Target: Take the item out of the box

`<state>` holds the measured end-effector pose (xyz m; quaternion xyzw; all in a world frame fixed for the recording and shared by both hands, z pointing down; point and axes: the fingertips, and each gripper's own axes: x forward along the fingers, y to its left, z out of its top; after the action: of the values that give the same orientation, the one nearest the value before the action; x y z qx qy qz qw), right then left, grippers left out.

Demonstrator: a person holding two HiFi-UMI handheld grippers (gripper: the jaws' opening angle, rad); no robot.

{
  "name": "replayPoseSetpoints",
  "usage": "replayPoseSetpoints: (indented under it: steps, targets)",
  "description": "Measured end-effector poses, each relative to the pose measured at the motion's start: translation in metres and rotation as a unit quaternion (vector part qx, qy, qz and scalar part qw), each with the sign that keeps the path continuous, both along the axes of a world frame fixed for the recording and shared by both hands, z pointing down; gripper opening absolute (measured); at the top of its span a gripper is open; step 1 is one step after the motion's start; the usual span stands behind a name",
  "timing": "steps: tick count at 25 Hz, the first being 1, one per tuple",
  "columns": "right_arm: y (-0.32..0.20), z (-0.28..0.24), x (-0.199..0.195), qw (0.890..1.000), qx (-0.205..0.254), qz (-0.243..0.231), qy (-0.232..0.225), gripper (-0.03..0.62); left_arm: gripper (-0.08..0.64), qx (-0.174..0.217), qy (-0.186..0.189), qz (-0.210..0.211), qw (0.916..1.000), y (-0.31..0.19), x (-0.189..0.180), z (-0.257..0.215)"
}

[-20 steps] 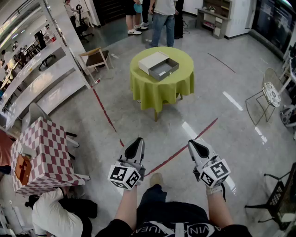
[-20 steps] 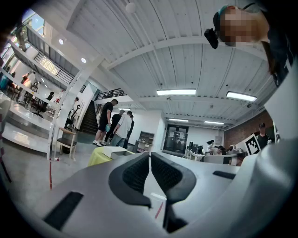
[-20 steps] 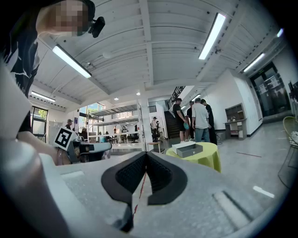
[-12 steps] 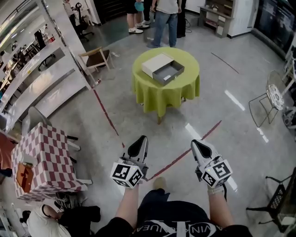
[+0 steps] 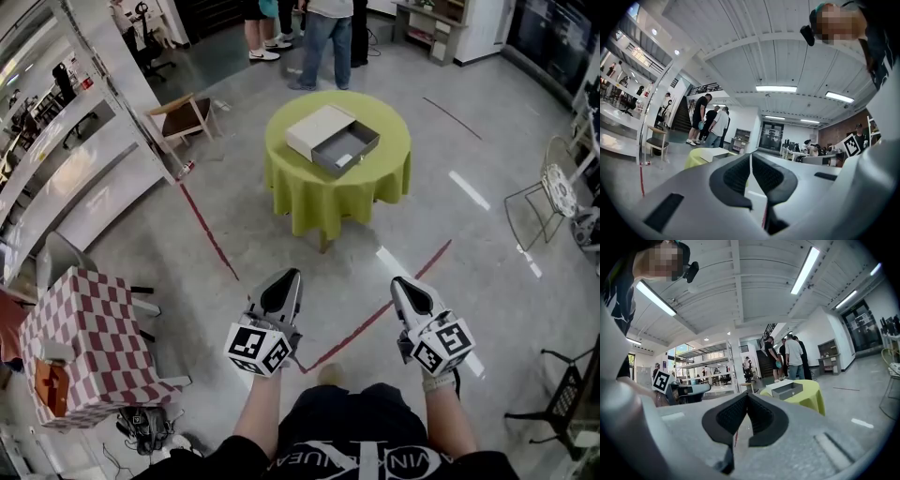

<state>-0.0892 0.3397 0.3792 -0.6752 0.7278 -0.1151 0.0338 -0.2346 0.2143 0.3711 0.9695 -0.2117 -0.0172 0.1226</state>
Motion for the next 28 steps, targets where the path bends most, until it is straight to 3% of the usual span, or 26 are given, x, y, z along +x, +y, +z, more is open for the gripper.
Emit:
replayPoseSetpoints:
  steps: [13, 19, 28]
  targets:
    - [-0.023, 0.030, 0.012, 0.999, -0.032, 0.004, -0.034, 0.006, 0.021, -0.048, -0.009, -0.021, 0.9986, -0.026, -0.004, 0.038]
    - [-0.061, 0.029, 0.030, 0.999, -0.028, -0.007, -0.032, 0.006, 0.021, -0.035, -0.008, -0.030, 0.9989, -0.060, 0.010, 0.028]
    - [-0.124, 0.016, 0.075, 0.999, -0.008, -0.032, -0.019, 0.006, 0.021, -0.018, -0.014, -0.032, 0.9992, -0.113, 0.060, 0.016]
